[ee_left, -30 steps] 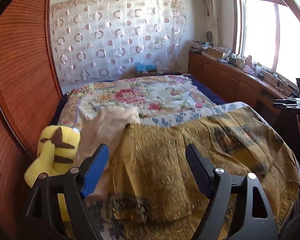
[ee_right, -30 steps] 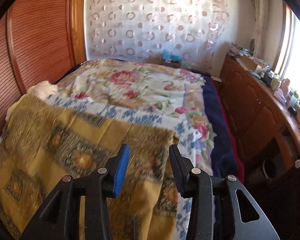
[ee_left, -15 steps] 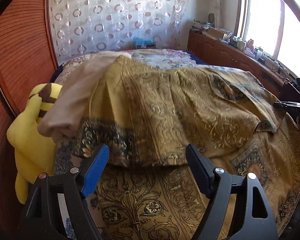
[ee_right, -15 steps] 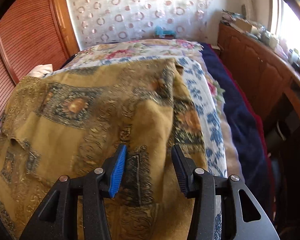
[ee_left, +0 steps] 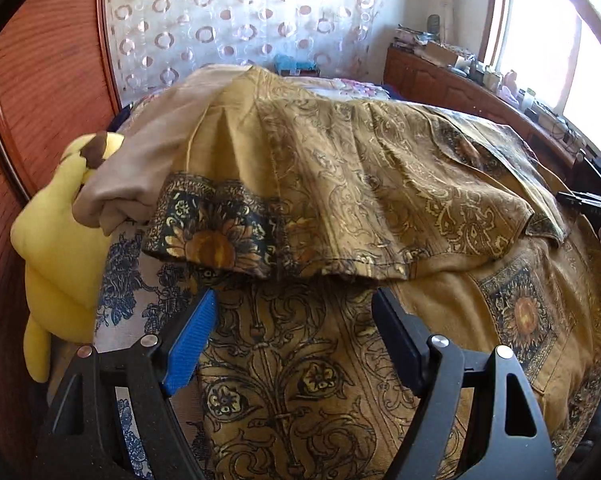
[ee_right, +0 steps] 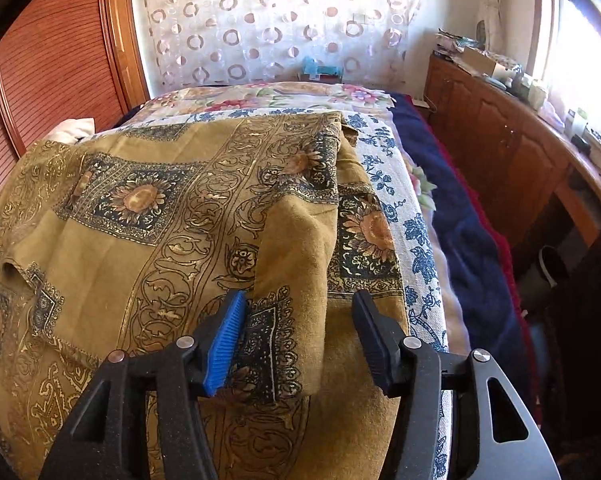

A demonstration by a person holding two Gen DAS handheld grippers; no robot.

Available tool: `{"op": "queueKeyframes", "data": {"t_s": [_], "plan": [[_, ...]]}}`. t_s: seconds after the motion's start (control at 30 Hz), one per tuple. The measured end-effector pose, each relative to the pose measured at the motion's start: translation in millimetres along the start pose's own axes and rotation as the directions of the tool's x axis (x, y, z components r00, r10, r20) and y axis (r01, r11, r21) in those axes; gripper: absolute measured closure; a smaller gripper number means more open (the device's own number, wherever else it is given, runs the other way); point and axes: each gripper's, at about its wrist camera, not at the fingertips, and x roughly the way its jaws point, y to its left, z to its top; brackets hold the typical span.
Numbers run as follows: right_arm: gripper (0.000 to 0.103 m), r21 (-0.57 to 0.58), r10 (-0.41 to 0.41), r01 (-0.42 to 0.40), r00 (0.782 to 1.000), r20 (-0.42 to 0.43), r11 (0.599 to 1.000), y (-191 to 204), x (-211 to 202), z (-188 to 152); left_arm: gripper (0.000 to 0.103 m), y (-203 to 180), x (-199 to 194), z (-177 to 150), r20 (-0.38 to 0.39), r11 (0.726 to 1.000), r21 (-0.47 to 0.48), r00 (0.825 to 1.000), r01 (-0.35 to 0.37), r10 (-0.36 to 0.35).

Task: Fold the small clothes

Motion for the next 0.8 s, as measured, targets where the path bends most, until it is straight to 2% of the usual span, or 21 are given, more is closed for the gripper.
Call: {"op": "queueKeyframes", "data": {"t_s": [0.27, 0.47, 0.53, 0.6, 0.67, 0.8], "plan": [[0.042, -0.001, -0.007, 0.007, 1.0, 0.0, 1.0, 4, 8, -10, 0.023, 1, -2, 0, 0.007, 1.0, 0.001, 1.0, -0.009, 0.009], [0.041, 0.001, -0.011, 0.011, 1.0, -0.001, 1.0, 4, 11, -11, 0.023, 16, -26, 2, 0.1, 0.999, -0.049, 0.995, -0.007, 0.012], [0.04, 0.002, -0.011, 0.011, 1.0, -0.001, 1.0, 3, 11, -11, 0.031, 23, -37, 6, 0.142, 0.998, -0.069, 0.99, -0.008, 0.018], [0.04, 0.0, -0.011, 0.011, 1.0, -0.001, 1.0, 3, 11, -11, 0.046, 30, -41, 11, 0.153, 0.996, -0.082, 0.988, -0.014, 0.026], [0.04, 0.001, -0.011, 0.011, 1.0, -0.001, 1.0, 3, 11, -11, 0.053, 36, -40, 18, 0.148, 0.996, -0.088, 0.988, -0.023, 0.036], [0.039, 0.0, -0.01, 0.01, 1.0, -0.001, 1.0, 2, 10, -11, 0.053, 45, -26, 28, 0.114, 0.993, -0.077, 0.989, -0.09, 0.098]]}}
